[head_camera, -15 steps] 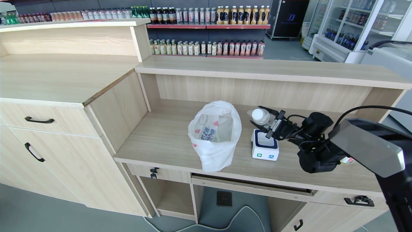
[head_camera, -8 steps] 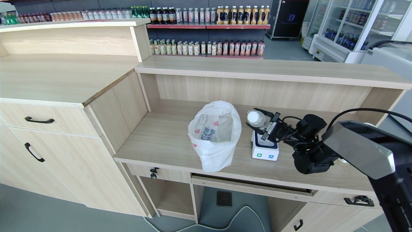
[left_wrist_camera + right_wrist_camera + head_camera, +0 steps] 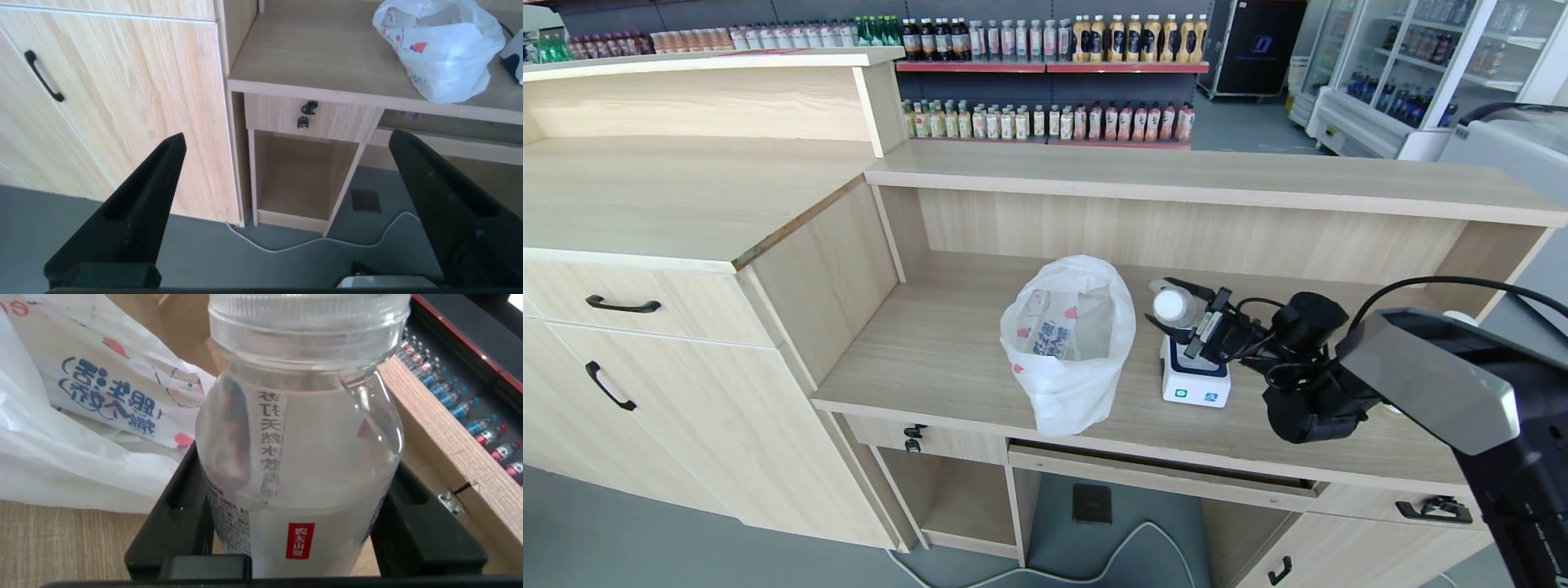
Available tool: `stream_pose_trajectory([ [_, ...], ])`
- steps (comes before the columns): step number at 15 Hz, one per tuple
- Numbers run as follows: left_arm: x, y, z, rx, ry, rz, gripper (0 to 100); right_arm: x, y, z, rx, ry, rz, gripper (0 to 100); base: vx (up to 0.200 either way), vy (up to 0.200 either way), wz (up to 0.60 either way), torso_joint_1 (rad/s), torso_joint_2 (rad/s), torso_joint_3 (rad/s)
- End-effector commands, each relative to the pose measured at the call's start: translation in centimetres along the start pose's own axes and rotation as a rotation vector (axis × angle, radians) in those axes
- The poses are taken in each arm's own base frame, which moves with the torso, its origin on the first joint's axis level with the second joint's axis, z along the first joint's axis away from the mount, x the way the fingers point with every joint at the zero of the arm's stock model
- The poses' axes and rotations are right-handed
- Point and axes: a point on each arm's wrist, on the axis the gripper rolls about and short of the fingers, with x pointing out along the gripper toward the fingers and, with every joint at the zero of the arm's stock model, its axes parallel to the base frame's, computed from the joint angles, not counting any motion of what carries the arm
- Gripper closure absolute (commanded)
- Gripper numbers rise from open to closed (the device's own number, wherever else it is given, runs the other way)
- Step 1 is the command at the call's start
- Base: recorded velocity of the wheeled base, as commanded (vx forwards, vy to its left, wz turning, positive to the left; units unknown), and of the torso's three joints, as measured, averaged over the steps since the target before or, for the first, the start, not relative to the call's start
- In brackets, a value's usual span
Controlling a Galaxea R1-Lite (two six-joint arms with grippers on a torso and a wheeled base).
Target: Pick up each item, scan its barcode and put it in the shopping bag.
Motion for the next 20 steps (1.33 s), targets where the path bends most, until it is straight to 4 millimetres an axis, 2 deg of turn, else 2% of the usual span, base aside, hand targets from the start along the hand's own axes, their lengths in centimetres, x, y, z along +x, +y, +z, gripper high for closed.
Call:
stream_pose_trajectory([
  [1,0.0,0.0,0.0,0.0,-0.001,0.0,0,0.1,-0.7,0.5,-0.013,-0.009,-0.009,100,0.0,0.0,0.0,0.0,0.0,0.0],
  [6,0.0,0.0,0.0,0.0,0.001,0.0,0,0.0,-1.2,0.8,-0.019,-0.011,-0.015,100,0.0,0.0,0.0,0.0,0.0,0.0],
  [8,0.0,0.0,0.0,0.0,-0.001,0.0,0,-0.1,-2.1,1.2,-0.029,-0.014,-0.027,100,0.0,0.0,0.0,0.0,0.0,0.0],
  [10,0.0,0.0,0.0,0.0,-0.001,0.0,0,-1.0,-5.6,2.2,-0.022,-0.017,-0.08,100,0.0,0.0,0.0,0.0,0.0,0.0],
  [12,0.0,0.0,0.0,0.0,-0.001,0.0,0,-3.2,-10.5,4.6,-0.029,0.003,-0.157,100,0.0,0.0,0.0,0.0,0.0,0.0],
  [13,0.0,0.0,0.0,0.0,-0.001,0.0,0,-5.4,-12.2,6.3,0.024,0.054,-0.198,100,0.0,0.0,0.0,0.0,0.0,0.0],
  [15,0.0,0.0,0.0,0.0,-0.001,0.0,0,-9.8,-14.3,8.6,0.098,0.176,-0.297,100,0.0,0.0,0.0,0.0,0.0,0.0],
  [17,0.0,0.0,0.0,0.0,-0.001,0.0,0,-12.6,-15.9,10.4,0.141,0.25,-0.406,100,0.0,0.0,0.0,0.0,0.0,0.0],
  [20,0.0,0.0,0.0,0.0,-0.001,0.0,0,-13.8,-16.4,11.7,0.233,0.398,-0.64,100,0.0,0.0,0.0,0.0,0.0,0.0],
])
